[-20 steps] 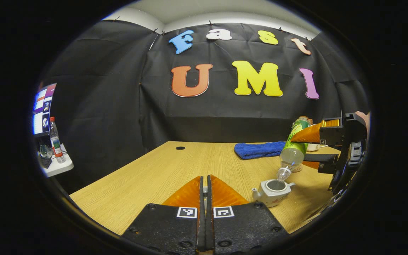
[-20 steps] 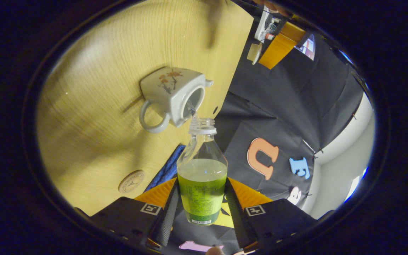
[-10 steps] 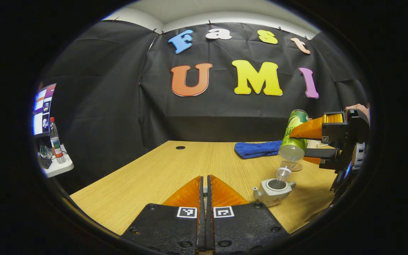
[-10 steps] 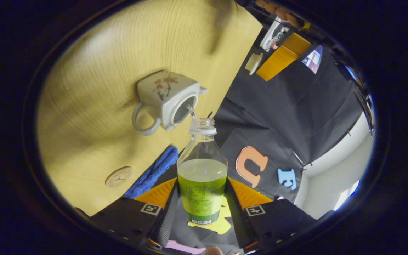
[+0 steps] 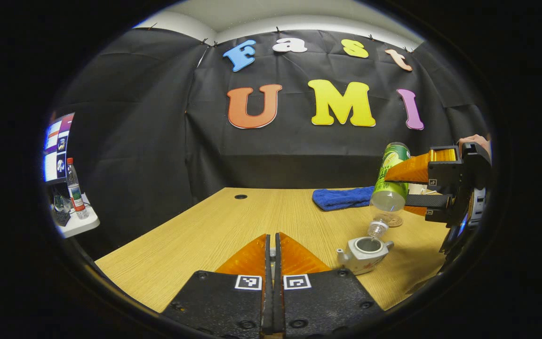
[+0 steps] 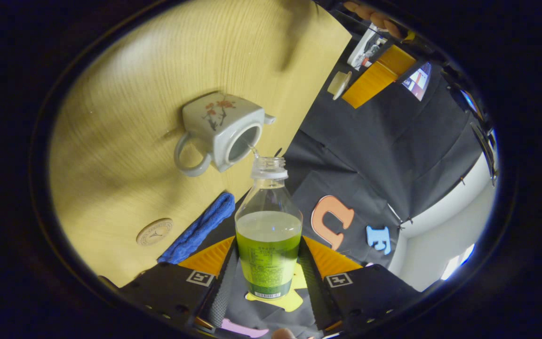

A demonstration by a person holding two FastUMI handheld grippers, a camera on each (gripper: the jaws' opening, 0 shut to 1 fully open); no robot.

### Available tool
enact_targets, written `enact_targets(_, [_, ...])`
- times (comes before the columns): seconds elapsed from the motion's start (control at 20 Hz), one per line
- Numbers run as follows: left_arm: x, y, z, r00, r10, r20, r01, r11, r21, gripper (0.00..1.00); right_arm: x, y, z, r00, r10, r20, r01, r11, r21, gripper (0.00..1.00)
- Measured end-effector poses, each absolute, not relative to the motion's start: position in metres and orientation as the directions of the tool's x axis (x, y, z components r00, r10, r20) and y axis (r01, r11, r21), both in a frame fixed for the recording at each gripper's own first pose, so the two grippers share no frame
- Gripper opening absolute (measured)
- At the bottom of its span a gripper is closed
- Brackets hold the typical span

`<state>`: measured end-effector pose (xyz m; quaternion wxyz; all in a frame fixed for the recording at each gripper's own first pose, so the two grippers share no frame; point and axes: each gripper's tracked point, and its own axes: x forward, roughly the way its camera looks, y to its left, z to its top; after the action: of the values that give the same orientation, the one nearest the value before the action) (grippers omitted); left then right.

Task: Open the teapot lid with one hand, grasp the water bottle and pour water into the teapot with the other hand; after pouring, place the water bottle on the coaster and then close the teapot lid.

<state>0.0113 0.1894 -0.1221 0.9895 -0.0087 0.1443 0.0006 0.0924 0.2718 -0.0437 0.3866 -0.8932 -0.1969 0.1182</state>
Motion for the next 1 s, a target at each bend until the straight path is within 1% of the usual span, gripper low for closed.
enact_targets(0.1, [0.011,0.19,-0.12,0.96,0.003,-0.281,-0.007,1.0,-0.016,0.02,0.093,0.27,-0.048,0.897,0.436,-0.077,0.224,-0.597,-0.77,0.71])
enact_targets(0.15, [0.011,0.191,-0.119,0.96,0.006,-0.281,-0.01,1.0,-0.015,0.02,0.096,0.267,-0.052,0.903,0.418,-0.102,0.176,-0.574,-0.799,0.74])
enact_targets(0.2, [0.011,0.191,-0.119,0.96,0.012,-0.279,-0.016,1.0,-0.012,0.02,0.098,0.263,-0.056,0.905,0.403,-0.132,0.118,-0.537,-0.835,0.74])
enact_targets(0.25, [0.011,0.192,-0.118,0.961,0.022,-0.276,-0.025,1.0,-0.008,0.02,0.098,0.261,-0.059,0.906,0.393,-0.157,0.062,-0.491,-0.869,0.71])
enact_targets(0.3, [0.012,0.194,-0.116,0.962,0.034,-0.271,-0.035,0.999,0.0,0.02,0.098,0.26,-0.062,0.907,0.382,-0.18,0.011,-0.447,-0.895,0.74])
enact_targets(0.35, [0.012,0.194,-0.113,0.963,0.034,-0.266,-0.034,0.999,0.004,0.02,0.097,0.26,-0.062,0.907,0.373,-0.196,-0.031,-0.404,-0.914,0.74])
enact_targets(0.4, [0.012,0.193,-0.111,0.965,0.034,-0.26,-0.033,0.999,0.007,0.02,0.097,0.26,-0.06,0.905,0.372,-0.205,-0.064,-0.357,-0.932,0.71])
enact_targets(0.5, [0.011,0.194,-0.109,0.965,0.038,-0.259,-0.038,0.999,0.007,0.02,0.096,0.258,-0.059,0.897,0.378,-0.231,-0.147,-0.237,-0.96,0.71])
enact_targets(0.55, [0.012,0.192,-0.108,0.964,0.04,-0.264,-0.04,0.999,0.008,0.02,0.097,0.257,-0.06,0.887,0.388,-0.252,-0.206,-0.156,-0.966,0.71])
enact_targets(0.6, [0.01,0.188,-0.106,0.964,0.037,-0.263,-0.037,0.999,0.008,0.02,0.096,0.255,-0.059,0.876,0.399,-0.27,-0.272,-0.055,-0.961,0.75])
enact_targets(0.65, [0.01,0.182,-0.1,0.966,0.028,-0.256,-0.028,1.0,0.003,0.02,0.095,0.253,-0.056,0.865,0.414,-0.283,-0.335,0.056,-0.941,0.75])
enact_targets(0.75, [0.011,0.169,-0.09,0.97,0.012,-0.242,-0.014,1.0,-0.008,0.02,0.093,0.25,-0.039,0.855,0.44,-0.274,-0.42,0.278,-0.864,0.75])
enact_targets(0.85, [0.011,0.153,-0.078,0.974,-0.015,-0.225,0.008,0.999,-0.032,0.02,0.102,0.241,-0.009,0.864,0.453,-0.218,-0.445,0.486,-0.752,0.74])
enact_targets(0.9, [0.009,0.146,-0.075,0.974,-0.03,-0.223,0.02,0.999,-0.044,0.02,0.109,0.235,0.005,0.871,0.455,-0.186,-0.45,0.588,-0.672,0.71])
enact_targets(0.95, [0.008,0.14,-0.07,0.975,-0.039,-0.219,0.029,0.998,-0.05,0.03,0.117,0.228,0.015,0.879,0.451,-0.157,-0.453,0.683,-0.574,0.74])
enact_targets(1.0, [0.007,0.137,-0.067,0.975,-0.046,-0.216,0.035,0.998,-0.058,0.02,0.125,0.219,0.024,0.89,0.437,-0.13,-0.441,0.756,-0.484,0.71])
